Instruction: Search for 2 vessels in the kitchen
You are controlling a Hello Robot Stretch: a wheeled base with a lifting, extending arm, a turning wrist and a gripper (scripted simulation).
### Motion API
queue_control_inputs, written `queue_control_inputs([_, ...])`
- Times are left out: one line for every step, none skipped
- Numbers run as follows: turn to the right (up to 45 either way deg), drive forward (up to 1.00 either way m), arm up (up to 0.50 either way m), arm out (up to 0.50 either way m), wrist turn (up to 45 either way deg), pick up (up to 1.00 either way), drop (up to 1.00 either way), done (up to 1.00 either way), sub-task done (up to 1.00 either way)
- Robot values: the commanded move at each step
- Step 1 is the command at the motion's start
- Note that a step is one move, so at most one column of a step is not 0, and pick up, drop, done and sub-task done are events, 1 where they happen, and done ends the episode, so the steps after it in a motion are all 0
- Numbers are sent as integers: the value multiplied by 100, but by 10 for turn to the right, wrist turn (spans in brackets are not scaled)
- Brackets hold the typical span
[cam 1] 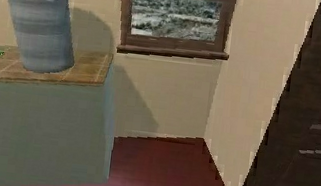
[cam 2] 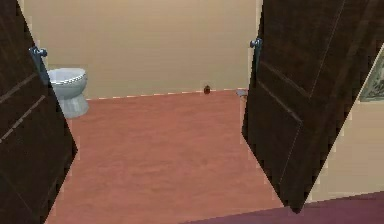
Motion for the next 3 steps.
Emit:
queue_control_inputs([30, 0, 0, 0, 0, 0, 0, 0, 0])
queue_control_inputs([0, 60, 0, 0, 0, 0, 0, 0, 0])
queue_control_inputs([-450, 0, 0, 0, 0, 0, 0, 0, 0])
